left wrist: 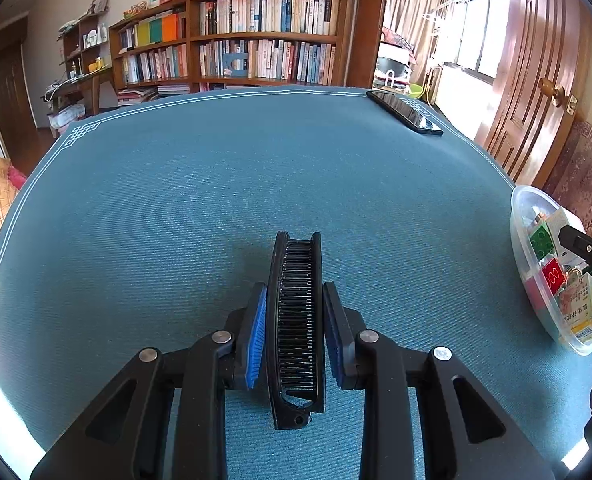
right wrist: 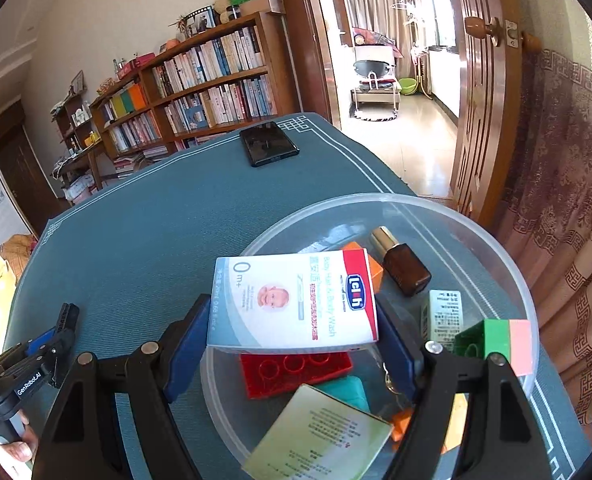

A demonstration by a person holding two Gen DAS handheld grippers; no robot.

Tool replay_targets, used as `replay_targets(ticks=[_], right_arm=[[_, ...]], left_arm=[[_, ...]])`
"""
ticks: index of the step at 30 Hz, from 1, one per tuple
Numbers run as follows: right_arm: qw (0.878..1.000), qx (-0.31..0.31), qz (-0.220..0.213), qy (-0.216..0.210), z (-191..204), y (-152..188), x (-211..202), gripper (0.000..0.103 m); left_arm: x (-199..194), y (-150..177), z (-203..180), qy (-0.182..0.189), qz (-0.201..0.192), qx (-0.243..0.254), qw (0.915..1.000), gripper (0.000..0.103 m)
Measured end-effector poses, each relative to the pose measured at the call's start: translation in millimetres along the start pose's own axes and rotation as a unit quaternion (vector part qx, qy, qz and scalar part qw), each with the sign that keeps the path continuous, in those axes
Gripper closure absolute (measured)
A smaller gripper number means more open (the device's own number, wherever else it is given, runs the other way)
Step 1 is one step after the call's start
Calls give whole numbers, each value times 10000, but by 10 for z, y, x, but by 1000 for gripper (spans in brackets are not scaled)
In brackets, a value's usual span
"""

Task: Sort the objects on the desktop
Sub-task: 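Carry the white box over the bowl with the right tool, holding the comb in the left, then open the right tool to drop the white box into the bowl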

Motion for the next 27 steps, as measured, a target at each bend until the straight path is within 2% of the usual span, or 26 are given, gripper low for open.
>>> replay_targets(ticks=[10, 22, 23, 26, 27], right_arm=[[9993, -21, -49, 367, -366, 11, -94, 22], [9991, -45, -135, 406, -442, 8, -165, 21], [9991, -20, -157, 401, -449, -2, -177, 21], [9989, 35, -228, 403, -473, -32, -214, 21], [9989, 44, -242, 406, -479, -37, -224, 21]], left_arm=[[-36, -28, -69, 54, -29, 51, 10000, 74], [-3, 5, -100, -88, -20, 281, 9996, 74], [1, 6, -100, -89, -18, 289, 9995, 70], [52, 56, -79, -122, 125, 234, 9996, 48], [84, 85, -67, -109, 197, 180, 9996, 47]])
Point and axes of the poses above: each gripper's, at about its wrist camera, not at the fingertips, and x roughly the way its jaws point, z to its left, y to its underside, the point moved 9 cm from there along x, roughly the way its jaws point, and after that the axes turned 10 degrees about -z, right-handed, at the moved point
